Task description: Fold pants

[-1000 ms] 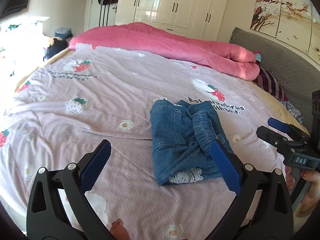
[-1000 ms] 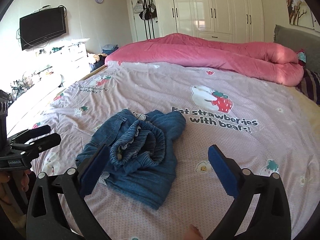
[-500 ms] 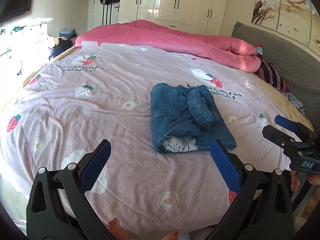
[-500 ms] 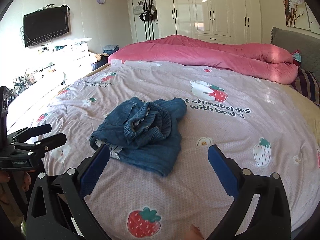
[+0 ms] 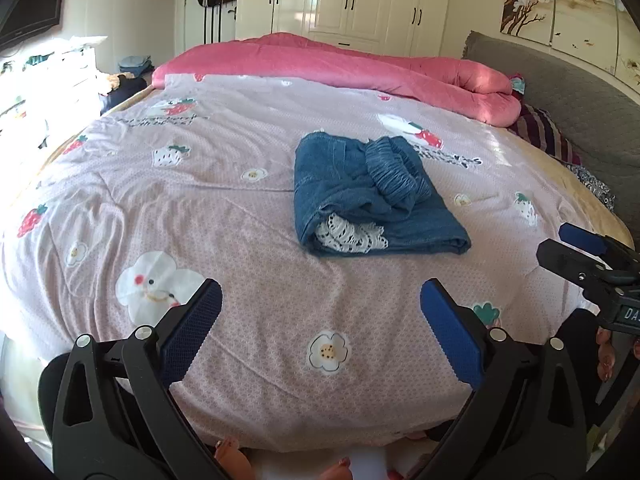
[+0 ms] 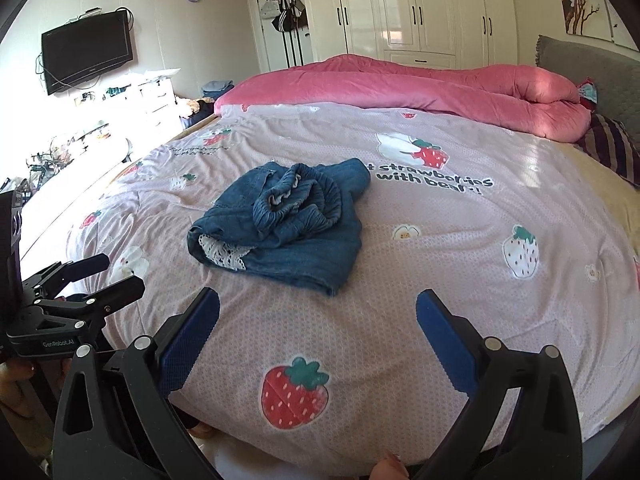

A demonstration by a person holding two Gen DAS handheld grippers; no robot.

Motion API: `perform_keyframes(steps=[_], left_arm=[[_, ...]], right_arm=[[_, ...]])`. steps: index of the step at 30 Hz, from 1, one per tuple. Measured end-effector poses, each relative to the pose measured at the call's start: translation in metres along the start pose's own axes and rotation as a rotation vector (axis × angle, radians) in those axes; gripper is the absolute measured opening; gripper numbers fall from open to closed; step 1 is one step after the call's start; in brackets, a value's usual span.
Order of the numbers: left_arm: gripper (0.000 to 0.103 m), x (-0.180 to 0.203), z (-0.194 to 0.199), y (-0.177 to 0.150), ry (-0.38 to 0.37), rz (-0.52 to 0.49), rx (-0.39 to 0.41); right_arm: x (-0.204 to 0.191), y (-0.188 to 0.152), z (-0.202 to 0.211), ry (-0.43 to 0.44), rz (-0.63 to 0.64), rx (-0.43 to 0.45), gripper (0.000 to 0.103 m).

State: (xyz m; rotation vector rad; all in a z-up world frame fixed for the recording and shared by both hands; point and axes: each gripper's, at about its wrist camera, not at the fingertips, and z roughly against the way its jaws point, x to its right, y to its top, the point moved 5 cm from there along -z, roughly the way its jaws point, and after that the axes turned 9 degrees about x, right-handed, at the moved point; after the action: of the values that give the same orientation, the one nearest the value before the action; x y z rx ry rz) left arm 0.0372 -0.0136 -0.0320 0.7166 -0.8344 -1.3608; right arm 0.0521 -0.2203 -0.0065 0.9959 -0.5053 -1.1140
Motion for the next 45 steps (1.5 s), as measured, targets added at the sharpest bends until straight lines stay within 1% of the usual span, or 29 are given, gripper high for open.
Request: perform_keyframes(steps=[6,11,21,45], left_arm=[[0.093,-0.002,-0.004,-0.012,0.007,-0.001,-0.024],[0.093,-0.002,-0.005,-0.017,0.007,0.002,-0.033],[0.093,0.003,-0.006,-0.021,0.000,-0.002,-0.044],[0.093,0.000,-0.009,-0.024,0.027,0.000,-0.056]], right_arm=[[0.003,-0.011,-0.001,-0.007,0.010,-0.015,0.098],[0.004,-0.017,-0.003,-0.018,0.019,-0.018,0.098],[0.007,-0.024,-0.008,-0.014,0.000,-0.035,0.098],[0.006,-0.030,-0.010,-0.013,-0.007,-0.054,0.098]])
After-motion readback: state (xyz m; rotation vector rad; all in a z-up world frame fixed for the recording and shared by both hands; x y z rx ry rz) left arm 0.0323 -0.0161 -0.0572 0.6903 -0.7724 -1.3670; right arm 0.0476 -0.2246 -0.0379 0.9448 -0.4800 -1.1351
